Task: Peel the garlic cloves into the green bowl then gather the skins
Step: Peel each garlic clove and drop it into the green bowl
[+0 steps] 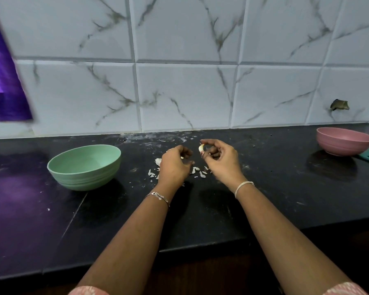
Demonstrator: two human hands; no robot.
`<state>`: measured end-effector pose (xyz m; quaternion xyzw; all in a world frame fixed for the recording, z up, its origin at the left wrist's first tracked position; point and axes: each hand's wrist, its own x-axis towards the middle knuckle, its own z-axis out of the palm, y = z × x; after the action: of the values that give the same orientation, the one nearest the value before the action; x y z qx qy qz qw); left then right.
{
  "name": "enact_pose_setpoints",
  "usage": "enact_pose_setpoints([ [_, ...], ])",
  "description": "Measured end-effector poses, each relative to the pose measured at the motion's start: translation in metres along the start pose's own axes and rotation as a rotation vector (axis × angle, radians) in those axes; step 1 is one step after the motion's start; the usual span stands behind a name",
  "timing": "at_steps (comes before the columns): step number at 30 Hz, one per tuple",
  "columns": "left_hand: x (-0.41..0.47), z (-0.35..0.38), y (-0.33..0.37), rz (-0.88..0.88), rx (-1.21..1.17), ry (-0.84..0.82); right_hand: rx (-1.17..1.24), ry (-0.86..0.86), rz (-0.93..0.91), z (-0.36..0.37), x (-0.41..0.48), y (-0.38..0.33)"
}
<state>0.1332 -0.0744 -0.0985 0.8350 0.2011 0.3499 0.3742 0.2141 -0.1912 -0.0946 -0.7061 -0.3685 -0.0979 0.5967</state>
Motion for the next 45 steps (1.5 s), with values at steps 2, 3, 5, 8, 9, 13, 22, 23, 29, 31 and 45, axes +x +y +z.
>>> enact_pose_setpoints([
  [2,-0.001,0.0,0.002,-0.005,-0.081,0.03,-0.03,0.009,-0.02,-0.001,-0.001,0.002],
  [3,-0.002,-0.001,0.003,-0.009,-0.116,0.047,-0.078,0.008,-0.05,-0.001,-0.001,0.003],
  [5,-0.002,-0.001,0.005,-0.029,-0.159,0.041,-0.217,-0.02,-0.138,-0.001,-0.003,0.004],
  [8,-0.003,-0.002,0.007,-0.068,-0.247,0.01,-0.368,-0.063,-0.266,-0.001,-0.008,0.003],
  [9,-0.003,-0.002,0.007,-0.084,-0.292,-0.009,-0.4,-0.057,-0.287,-0.002,-0.009,0.002],
  [13,-0.007,-0.006,0.009,-0.123,-0.472,-0.084,-0.376,0.012,-0.256,0.0,-0.011,-0.004],
  [22,-0.015,-0.1,-0.001,-0.097,-0.206,0.193,-0.388,-0.109,-0.358,0.045,-0.01,-0.044],
  [23,-0.015,-0.12,-0.004,-0.087,-0.1,0.227,-0.416,-0.107,-0.344,0.051,-0.01,-0.043],
  [29,-0.011,-0.205,-0.038,-0.176,0.514,0.161,-0.393,-0.061,-0.083,0.066,-0.009,-0.03],
  [31,-0.008,-0.214,-0.052,-0.238,0.57,0.103,-0.416,-0.078,-0.073,0.065,-0.011,-0.027],
  [45,0.006,-0.22,-0.056,-0.192,0.626,-0.007,-0.821,-0.356,-0.232,0.073,-0.019,-0.028],
])
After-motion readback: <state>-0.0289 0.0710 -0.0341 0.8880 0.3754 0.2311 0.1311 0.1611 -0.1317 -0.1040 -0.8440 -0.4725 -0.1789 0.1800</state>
